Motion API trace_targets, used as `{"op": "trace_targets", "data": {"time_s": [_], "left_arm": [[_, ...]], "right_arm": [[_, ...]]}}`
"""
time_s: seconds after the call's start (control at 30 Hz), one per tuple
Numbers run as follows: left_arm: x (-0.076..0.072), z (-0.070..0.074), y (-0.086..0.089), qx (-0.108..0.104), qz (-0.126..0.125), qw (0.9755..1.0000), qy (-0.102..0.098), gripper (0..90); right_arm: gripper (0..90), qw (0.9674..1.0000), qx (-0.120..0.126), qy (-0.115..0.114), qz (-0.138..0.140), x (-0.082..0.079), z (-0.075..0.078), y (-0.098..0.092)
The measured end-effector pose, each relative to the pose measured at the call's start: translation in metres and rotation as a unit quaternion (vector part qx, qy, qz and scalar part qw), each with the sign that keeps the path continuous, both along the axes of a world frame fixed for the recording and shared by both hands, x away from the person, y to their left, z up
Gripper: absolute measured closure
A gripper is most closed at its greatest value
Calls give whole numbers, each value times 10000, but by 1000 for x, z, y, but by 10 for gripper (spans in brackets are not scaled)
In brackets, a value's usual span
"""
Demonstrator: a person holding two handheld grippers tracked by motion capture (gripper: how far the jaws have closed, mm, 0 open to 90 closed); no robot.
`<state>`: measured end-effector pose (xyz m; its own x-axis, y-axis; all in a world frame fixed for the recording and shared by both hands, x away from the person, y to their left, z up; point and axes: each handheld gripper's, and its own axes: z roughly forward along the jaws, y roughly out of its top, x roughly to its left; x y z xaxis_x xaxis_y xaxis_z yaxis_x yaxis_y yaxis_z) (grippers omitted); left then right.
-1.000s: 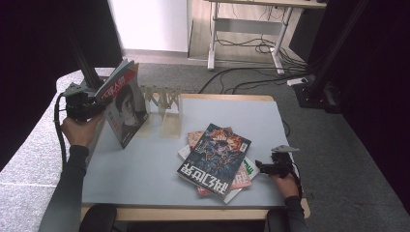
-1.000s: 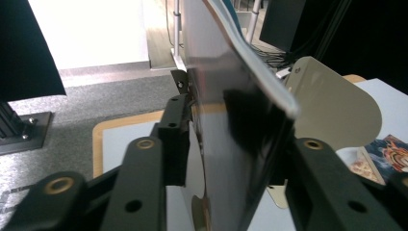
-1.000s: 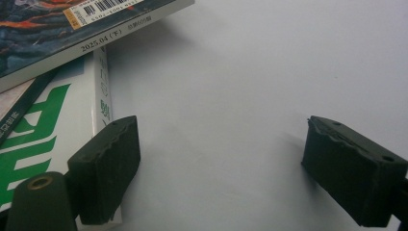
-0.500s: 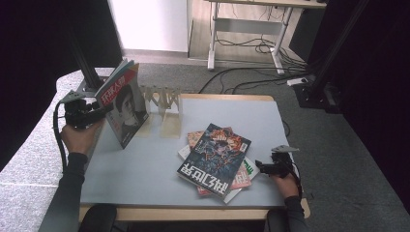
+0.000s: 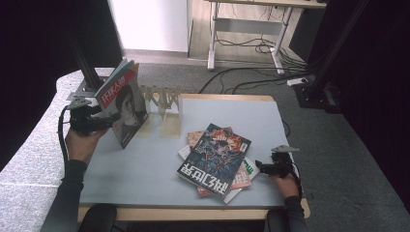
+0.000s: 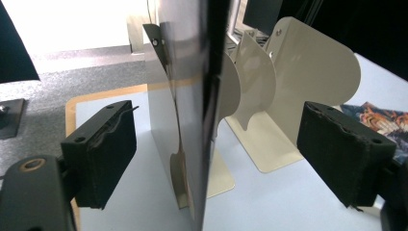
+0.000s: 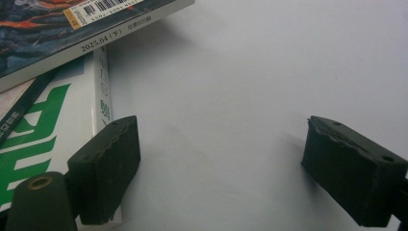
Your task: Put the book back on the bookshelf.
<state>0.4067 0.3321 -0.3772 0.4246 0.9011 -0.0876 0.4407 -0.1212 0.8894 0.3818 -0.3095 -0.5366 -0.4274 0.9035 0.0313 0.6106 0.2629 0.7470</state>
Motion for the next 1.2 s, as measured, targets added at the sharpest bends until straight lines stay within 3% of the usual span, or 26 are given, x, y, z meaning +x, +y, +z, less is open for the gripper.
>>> {"op": "trace_targets", "data": {"time_s": [0.3,0.67,1.2], "left_arm": [[-7,-5,-4,-8,-13,10000,63,89],[-31,-20,-1,-85,-8,9999,146,90],[-65,-45,-18,237,-379,9988,215,102]], "right_arm": [[124,10000,-5,7,4,0,0,0],[124,10000,-1,11,-2,0,0,0],[124,10000,-2,11,-1,0,0,0]]}}
